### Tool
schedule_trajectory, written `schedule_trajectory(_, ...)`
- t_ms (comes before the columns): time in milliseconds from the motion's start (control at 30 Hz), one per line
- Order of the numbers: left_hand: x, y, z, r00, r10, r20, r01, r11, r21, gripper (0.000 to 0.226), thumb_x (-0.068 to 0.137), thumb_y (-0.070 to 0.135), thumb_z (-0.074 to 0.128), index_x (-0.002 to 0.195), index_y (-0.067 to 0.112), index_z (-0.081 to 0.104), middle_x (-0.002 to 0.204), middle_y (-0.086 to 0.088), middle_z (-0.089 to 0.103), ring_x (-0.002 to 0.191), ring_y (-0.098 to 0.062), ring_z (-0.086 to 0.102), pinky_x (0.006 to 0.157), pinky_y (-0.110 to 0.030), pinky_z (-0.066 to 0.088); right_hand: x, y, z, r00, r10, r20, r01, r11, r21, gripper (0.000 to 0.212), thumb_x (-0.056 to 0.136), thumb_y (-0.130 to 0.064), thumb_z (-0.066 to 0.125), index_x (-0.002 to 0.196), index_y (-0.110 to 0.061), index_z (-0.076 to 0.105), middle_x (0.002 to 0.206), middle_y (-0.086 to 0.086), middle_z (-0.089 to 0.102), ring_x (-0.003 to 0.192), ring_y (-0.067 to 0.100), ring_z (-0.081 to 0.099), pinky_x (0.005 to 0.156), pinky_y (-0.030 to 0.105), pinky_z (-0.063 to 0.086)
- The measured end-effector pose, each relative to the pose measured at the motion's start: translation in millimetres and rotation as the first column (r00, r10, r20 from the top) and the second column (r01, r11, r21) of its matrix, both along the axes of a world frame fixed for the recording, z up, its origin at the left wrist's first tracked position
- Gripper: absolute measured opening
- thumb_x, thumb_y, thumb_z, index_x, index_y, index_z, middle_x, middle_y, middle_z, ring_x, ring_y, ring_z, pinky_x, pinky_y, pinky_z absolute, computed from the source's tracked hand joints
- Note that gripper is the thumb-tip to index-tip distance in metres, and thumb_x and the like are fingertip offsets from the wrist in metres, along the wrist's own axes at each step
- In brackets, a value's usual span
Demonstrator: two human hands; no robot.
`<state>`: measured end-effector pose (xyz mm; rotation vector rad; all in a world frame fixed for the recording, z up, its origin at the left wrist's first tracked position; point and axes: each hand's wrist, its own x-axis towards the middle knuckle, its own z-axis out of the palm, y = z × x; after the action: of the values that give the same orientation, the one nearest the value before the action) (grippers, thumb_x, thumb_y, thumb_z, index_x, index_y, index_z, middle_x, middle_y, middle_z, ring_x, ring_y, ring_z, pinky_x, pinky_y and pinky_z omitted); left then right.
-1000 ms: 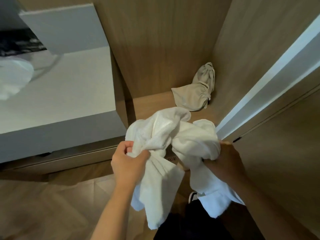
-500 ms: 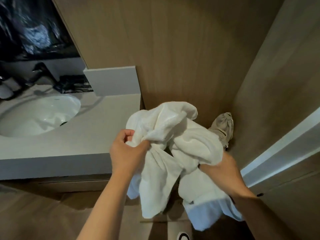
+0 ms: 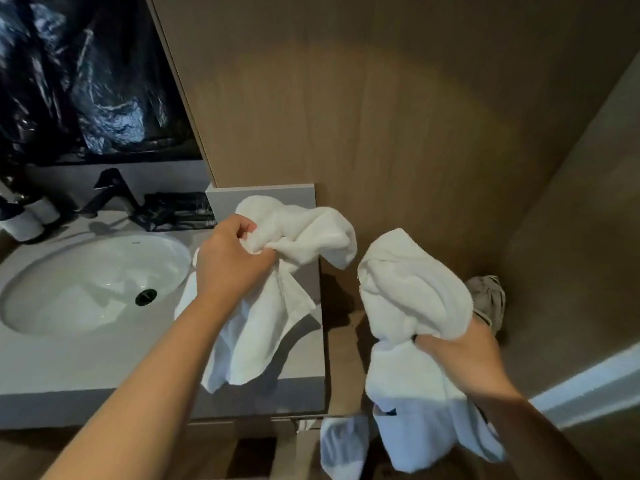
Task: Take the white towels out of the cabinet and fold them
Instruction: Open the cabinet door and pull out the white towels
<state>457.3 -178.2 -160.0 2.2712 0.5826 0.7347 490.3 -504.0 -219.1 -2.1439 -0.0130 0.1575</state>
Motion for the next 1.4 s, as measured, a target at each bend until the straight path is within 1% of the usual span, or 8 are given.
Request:
schedule_trajectory(333,94,108,-34,0.929,-0.323,-0.178,0.363,0.713,0.600,0.030,0.077,0.017,0.071,0.105,0.010,0.067,0.096,-0.012,0.064,0.085,-0.034,0.059,0.070,-0.042,0.048,5,103,2,0.997,-0.057,0.047,0.056,0.998,0.021,0.027,0.080,-0.005,0.076,0.097,-0.019,0.062,0.094,0.003,0.063,0.091,0.021,0.057,0.081,0.030,0.044)
schedule_trajectory(433,92,113,-77,0.773,-0.364,-0.520,0.606,0.667,0.433,0.055,0.085,0.025,0.062,0.138,0.017,0.050,0.133,-0.009,0.053,0.119,-0.032,0.051,0.097,-0.044,0.040,1,118,3,0.993,-0.116,0.030,0.114,0.992,0.062,0.037,0.077,-0.005,0.077,0.092,-0.033,0.059,0.088,-0.013,0.061,0.080,0.008,0.055,0.068,0.022,0.042)
schedule_trajectory(533,74,121,-108,0.785,-0.404,-0.470,0.590,0.718,0.369,0.079,0.077,0.031,0.072,0.148,0.019,0.040,0.152,-0.010,0.039,0.138,-0.033,0.038,0.115,-0.051,0.026,0,128,3,0.993,-0.108,0.037,0.105,0.993,0.059,0.040,0.078,-0.003,0.076,0.091,-0.037,0.060,0.088,-0.025,0.057,0.076,-0.010,0.050,0.062,0.005,0.038)
schedule_trajectory(633,61,141,-124,0.861,-0.310,-0.403,0.491,0.710,0.504,0.099,0.065,0.045,0.083,0.149,0.013,0.042,0.152,-0.023,0.037,0.138,-0.048,0.036,0.104,-0.069,0.031,2,135,3,0.996,-0.080,0.038,0.079,0.997,0.023,0.035,0.080,-0.006,0.077,0.101,-0.031,0.064,0.092,-0.024,0.059,0.075,-0.016,0.054,0.060,-0.004,0.037)
schedule_trajectory(767,57,169,-145,0.782,-0.327,-0.530,0.599,0.627,0.497,0.090,0.084,0.041,0.072,0.154,0.032,0.016,0.162,-0.017,0.022,0.144,-0.047,0.024,0.104,-0.071,0.032,8,146,1,0.997,-0.047,0.062,0.049,0.998,-0.039,0.032,0.082,-0.013,0.077,0.103,-0.034,0.063,0.095,-0.026,0.059,0.081,-0.029,0.049,0.064,-0.006,0.036)
schedule_trajectory(1000,102,173,-178,0.588,-0.259,-0.766,0.734,0.569,0.371,0.074,0.102,0.031,0.046,0.156,0.033,-0.004,0.163,-0.001,-0.023,0.151,-0.032,-0.008,0.115,-0.061,0.025,12,163,-11,0.997,-0.019,0.071,0.036,0.968,-0.247,0.032,0.079,-0.017,0.074,0.079,-0.042,0.054,0.075,-0.024,0.058,0.082,-0.009,0.058,0.063,0.008,0.037)
schedule_trajectory(1267,129,166,-177,0.548,-0.329,-0.769,0.734,0.631,0.252,0.069,0.103,0.028,0.045,0.157,0.037,0.002,0.164,0.002,-0.019,0.151,-0.032,-0.010,0.115,-0.066,0.013,15,164,-2,0.996,0.061,0.058,-0.039,0.948,-0.316,0.032,0.080,-0.026,0.073,0.099,-0.045,0.056,0.097,-0.015,0.062,0.091,0.005,0.059,0.072,0.019,0.045)
schedule_trajectory(1400,107,174,-153,0.688,-0.598,-0.411,0.643,0.765,-0.036,0.054,0.101,0.019,0.052,0.150,0.028,0.033,0.164,-0.008,0.012,0.150,-0.028,0.017,0.121,-0.041,0.019,31,180,21,0.963,0.221,0.153,-0.143,0.903,-0.405,0.031,0.081,-0.023,0.070,0.103,-0.038,0.055,0.099,-0.020,0.057,0.102,0.010,0.054,0.078,0.029,0.045)
